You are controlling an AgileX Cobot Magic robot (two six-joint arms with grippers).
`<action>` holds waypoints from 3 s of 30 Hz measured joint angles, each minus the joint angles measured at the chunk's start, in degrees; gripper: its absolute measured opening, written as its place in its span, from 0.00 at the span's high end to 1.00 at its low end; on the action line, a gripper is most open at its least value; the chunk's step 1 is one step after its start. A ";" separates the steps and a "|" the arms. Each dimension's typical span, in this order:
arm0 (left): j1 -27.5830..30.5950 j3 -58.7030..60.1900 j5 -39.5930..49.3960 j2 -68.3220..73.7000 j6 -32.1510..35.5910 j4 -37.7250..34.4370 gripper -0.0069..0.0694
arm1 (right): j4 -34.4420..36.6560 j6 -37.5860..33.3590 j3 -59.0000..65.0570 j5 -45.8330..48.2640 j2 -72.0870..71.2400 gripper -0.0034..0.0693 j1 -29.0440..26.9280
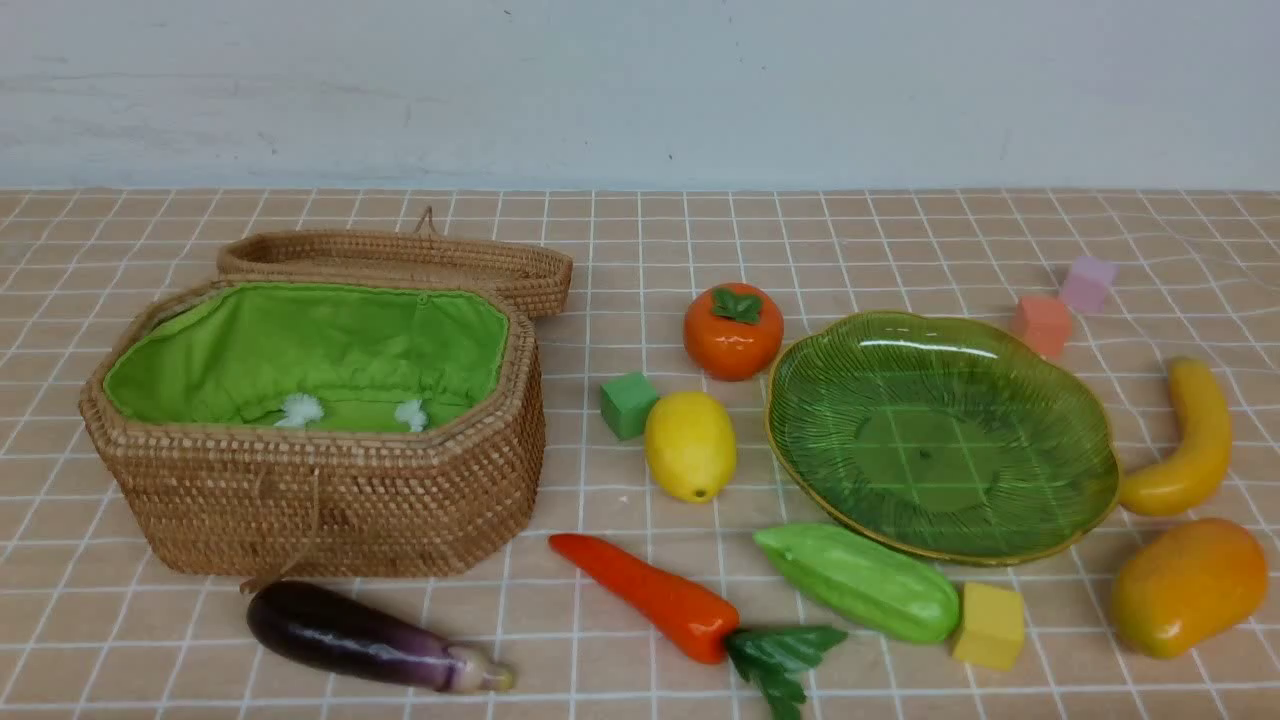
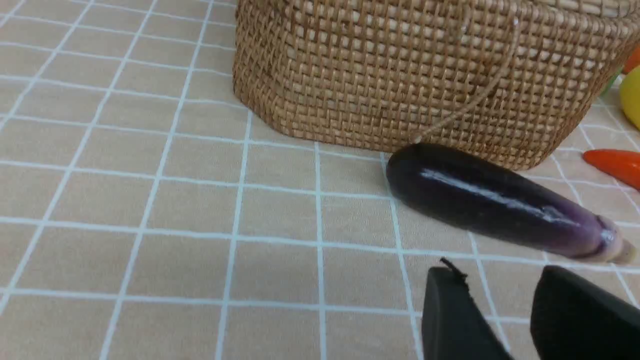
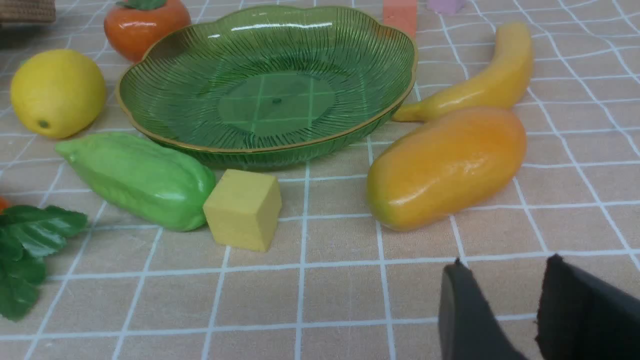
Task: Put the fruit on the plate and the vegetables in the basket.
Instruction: Use the left arm to grab an eggplant and put it into the left basket
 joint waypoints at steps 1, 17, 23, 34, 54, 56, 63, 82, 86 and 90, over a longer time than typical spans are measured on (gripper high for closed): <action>0.00 0.00 -0.88 0.00 -0.88 -1.50 0.60 | 0.00 0.00 0.00 0.00 0.00 0.62 0.00; 0.00 -1.02 -16.76 0.00 -7.53 -26.37 0.69 | 0.00 0.00 0.00 0.00 0.00 0.62 0.00; 0.00 -13.64 -1.16 9.41 2.51 -23.79 0.93 | 0.00 0.00 0.00 0.00 0.00 0.62 0.00; -0.05 -33.85 26.80 42.61 29.77 -22.92 0.93 | -0.18 0.00 0.00 -0.23 0.00 0.62 0.00; -18.88 -43.64 25.23 75.27 54.59 -7.57 0.52 | 39.32 -2.43 -18.46 19.76 4.84 0.74 4.01; -18.88 -44.86 23.67 78.14 57.93 -5.64 0.42 | 37.70 -7.19 -25.13 28.08 8.17 0.77 4.78; -18.88 -46.86 18.76 84.99 67.46 3.58 0.26 | 31.01 -18.69 -45.36 49.38 18.19 0.79 6.18; -22.78 -48.63 15.77 93.64 69.83 14.91 0.40 | 31.08 -20.34 -47.79 50.36 18.65 0.79 8.24; -27.12 -48.26 23.39 91.30 68.00 13.86 0.44 | 31.08 -20.47 -47.79 50.12 18.65 0.78 8.24; -29.85 -50.48 29.37 86.46 60.01 14.31 0.44 | 31.08 -20.59 -47.79 49.12 18.65 0.78 8.24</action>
